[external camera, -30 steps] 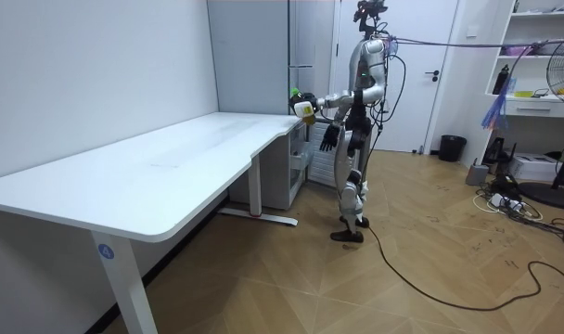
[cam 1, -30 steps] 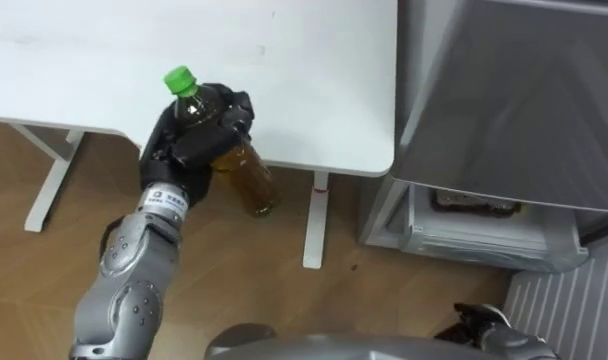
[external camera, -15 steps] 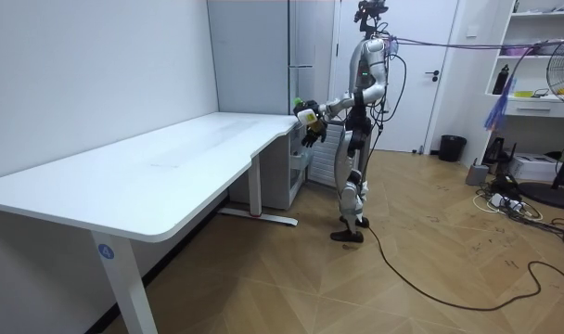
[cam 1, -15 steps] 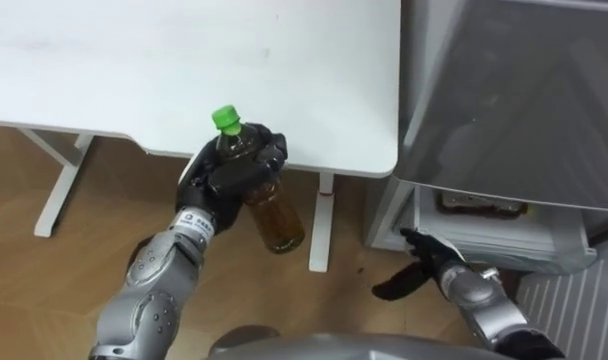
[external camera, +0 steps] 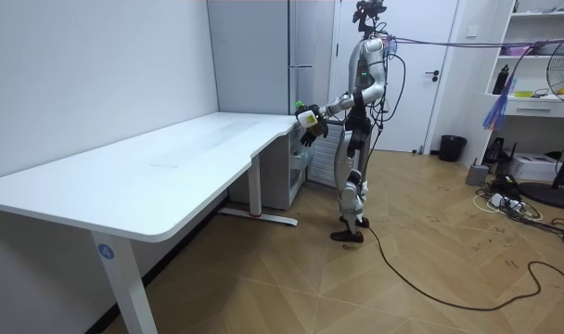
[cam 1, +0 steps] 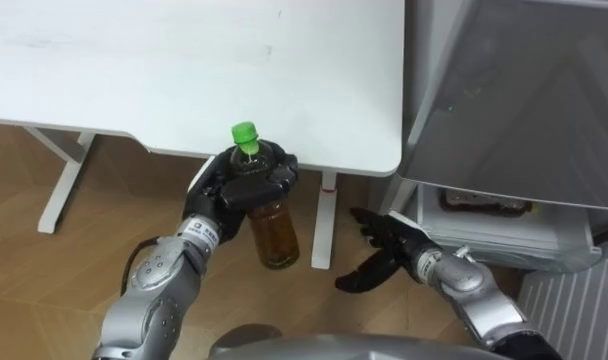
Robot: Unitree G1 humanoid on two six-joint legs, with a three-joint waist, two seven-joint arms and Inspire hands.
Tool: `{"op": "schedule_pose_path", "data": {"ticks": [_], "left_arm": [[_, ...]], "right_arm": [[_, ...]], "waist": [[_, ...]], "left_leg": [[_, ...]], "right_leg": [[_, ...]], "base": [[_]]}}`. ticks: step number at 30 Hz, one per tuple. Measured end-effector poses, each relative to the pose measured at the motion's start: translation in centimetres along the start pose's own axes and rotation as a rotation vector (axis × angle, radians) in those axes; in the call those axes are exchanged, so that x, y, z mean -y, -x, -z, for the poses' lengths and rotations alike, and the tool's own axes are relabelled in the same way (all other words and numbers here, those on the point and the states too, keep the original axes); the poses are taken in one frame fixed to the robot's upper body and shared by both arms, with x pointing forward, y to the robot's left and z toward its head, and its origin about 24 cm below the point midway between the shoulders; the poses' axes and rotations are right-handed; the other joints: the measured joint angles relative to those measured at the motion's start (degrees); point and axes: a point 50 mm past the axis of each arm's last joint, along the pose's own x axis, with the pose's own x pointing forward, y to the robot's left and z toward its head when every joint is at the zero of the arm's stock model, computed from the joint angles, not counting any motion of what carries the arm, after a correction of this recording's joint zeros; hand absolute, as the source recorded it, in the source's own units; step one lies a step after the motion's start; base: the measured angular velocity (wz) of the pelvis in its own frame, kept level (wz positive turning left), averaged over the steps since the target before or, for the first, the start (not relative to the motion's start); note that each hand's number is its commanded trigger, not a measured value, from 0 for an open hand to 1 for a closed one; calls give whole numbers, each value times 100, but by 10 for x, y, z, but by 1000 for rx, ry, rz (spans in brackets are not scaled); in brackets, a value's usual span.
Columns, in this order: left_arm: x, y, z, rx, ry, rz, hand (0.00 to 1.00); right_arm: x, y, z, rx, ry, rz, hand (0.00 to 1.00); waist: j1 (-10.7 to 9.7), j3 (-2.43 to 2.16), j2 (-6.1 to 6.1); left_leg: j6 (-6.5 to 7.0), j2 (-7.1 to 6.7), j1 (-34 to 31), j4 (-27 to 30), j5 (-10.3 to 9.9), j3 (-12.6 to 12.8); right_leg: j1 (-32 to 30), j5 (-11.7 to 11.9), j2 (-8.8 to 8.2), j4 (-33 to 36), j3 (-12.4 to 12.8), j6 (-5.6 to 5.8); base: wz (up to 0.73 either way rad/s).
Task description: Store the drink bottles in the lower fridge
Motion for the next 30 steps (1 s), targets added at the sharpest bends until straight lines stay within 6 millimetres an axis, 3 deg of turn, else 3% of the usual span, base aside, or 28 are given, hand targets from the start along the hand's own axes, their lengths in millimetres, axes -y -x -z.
{"op": "schedule_pose_path", "data": {"ticks": [6, 15, 22, 30], "left_arm": [[1, 0, 0, 5, -14, 3, 100], [5, -1, -5, 26, -51, 40, 100], [13, -2, -1, 7, -74, 85, 100], [19, -3, 2, -5, -76, 125, 100]], "right_arm": [[-8, 0, -8, 39, 4, -102, 0], [-17, 5, -28, 154, -38, -271, 0], [-23, 7, -33, 182, -52, -377, 0], [-28, 8, -35, 207, -89, -453, 0]], "waist": [[-9, -5, -32], [8, 3, -219], [10, 10, -176], [13, -15, -110]], "left_leg": [[2, -1, 2, 8, 1, -1], [4, 1, 12, 44, 0, 5], [18, 1, 5, 41, -10, 31], [18, 2, 56, 39, -9, 35]], "right_leg": [[1, -2, -8, 6, -28, 4], [-14, -1, -5, 6, 25, 5], [3, -1, -4, 7, 53, 6], [26, -1, -7, 15, 65, 6]], "base": [[0], [0], [0], [0]]}}
